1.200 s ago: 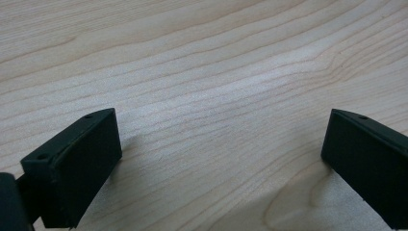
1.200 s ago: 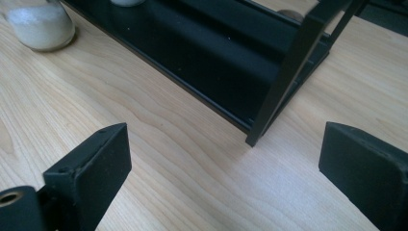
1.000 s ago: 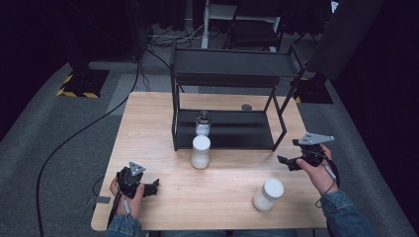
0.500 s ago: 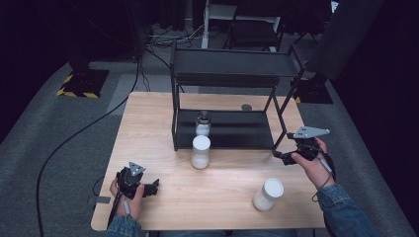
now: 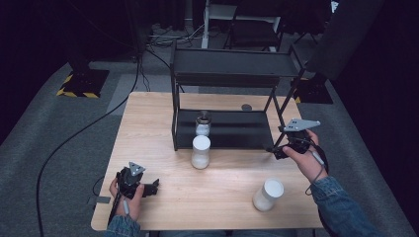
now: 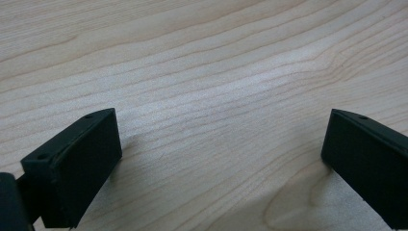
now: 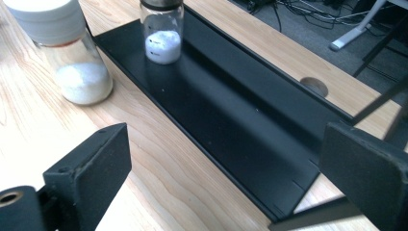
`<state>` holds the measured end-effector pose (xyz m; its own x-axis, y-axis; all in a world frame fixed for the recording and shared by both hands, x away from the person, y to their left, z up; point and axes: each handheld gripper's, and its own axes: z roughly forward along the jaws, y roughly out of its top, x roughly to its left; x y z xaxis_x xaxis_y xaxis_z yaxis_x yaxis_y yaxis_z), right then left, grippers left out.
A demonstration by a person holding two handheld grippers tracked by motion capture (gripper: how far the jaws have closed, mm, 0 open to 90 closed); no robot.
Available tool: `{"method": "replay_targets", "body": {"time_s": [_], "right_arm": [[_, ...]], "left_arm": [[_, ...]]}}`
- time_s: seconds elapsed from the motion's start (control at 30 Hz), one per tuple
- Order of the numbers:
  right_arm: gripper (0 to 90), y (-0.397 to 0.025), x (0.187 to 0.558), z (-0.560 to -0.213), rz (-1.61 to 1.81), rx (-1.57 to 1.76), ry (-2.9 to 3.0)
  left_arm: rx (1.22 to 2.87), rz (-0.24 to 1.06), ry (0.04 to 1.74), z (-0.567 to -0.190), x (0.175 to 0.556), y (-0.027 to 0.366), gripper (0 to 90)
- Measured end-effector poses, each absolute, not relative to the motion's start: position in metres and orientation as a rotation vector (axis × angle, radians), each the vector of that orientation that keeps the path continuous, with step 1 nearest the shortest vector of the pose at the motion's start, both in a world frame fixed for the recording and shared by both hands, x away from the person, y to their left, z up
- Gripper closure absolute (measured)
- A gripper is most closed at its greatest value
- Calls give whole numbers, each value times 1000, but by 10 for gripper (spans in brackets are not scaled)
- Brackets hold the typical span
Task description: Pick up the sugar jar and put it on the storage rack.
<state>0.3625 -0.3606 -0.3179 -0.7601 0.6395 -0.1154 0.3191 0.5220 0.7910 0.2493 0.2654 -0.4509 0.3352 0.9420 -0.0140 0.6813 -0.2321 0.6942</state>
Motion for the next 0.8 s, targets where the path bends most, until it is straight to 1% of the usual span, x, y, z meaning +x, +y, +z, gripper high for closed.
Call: {"method": "replay_targets", "body": {"time_s": [0.8], "right_arm": [[39,-318,380,-294,1164,740,2419]], "left_arm": [[1996,556,1420,-451,249,265,3]]}}
